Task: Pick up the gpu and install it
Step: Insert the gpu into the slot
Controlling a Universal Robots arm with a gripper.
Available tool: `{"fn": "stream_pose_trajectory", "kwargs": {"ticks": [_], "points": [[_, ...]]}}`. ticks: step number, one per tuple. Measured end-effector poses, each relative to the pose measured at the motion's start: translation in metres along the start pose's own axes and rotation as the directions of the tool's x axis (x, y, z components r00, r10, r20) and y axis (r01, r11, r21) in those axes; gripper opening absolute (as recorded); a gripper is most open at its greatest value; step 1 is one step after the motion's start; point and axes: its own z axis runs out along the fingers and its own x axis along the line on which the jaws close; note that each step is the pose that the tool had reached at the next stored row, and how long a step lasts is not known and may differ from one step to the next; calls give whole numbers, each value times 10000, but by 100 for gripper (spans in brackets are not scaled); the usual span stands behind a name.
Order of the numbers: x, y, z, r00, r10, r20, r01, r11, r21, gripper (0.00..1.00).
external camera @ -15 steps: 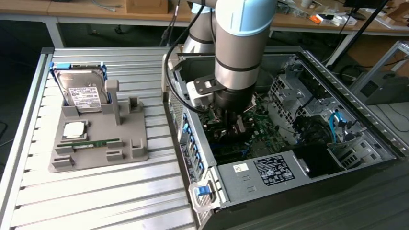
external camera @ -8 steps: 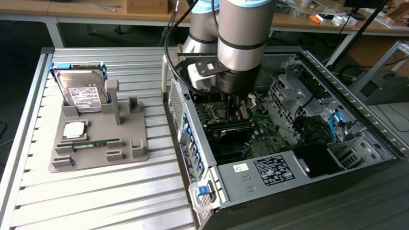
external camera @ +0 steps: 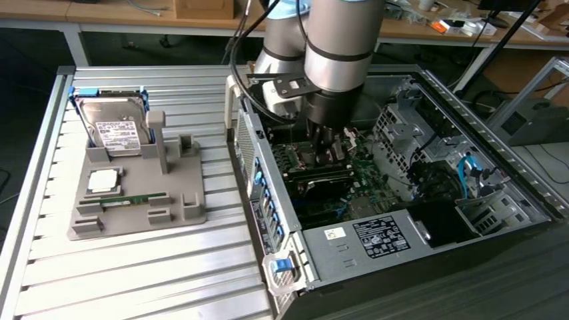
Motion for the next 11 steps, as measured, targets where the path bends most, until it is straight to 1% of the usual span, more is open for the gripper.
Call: {"fn": "stream_pose_trajectory", "kwargs": {"ticks": [1, 2, 3, 4, 5, 8, 9, 10, 11], "points": [[0, -6, 2, 10000, 4, -1, -4, 9996, -267, 10], [0, -9, 4, 10000, 7, 0, -7, 9987, -509, 10], [0, -10, 5, 10000, 11, -2, -11, 9973, -729, 10], [0, -10, 6, 10000, 13, -4, -13, 9960, -890, 10], [0, -11, 7, 10000, 17, -5, -17, 9941, -1082, 10], [0, -13, 10, 10000, 25, -12, -26, 9869, -1613, 10], [1, -13, 12, 10000, 27, -12, -29, 9844, -1761, 10], [3, -13, 14, 10000, 29, -12, -30, 9831, -1829, 10], [5, -13, 13, 10000, 33, -15, -35, 9831, -1831, 10]]}}
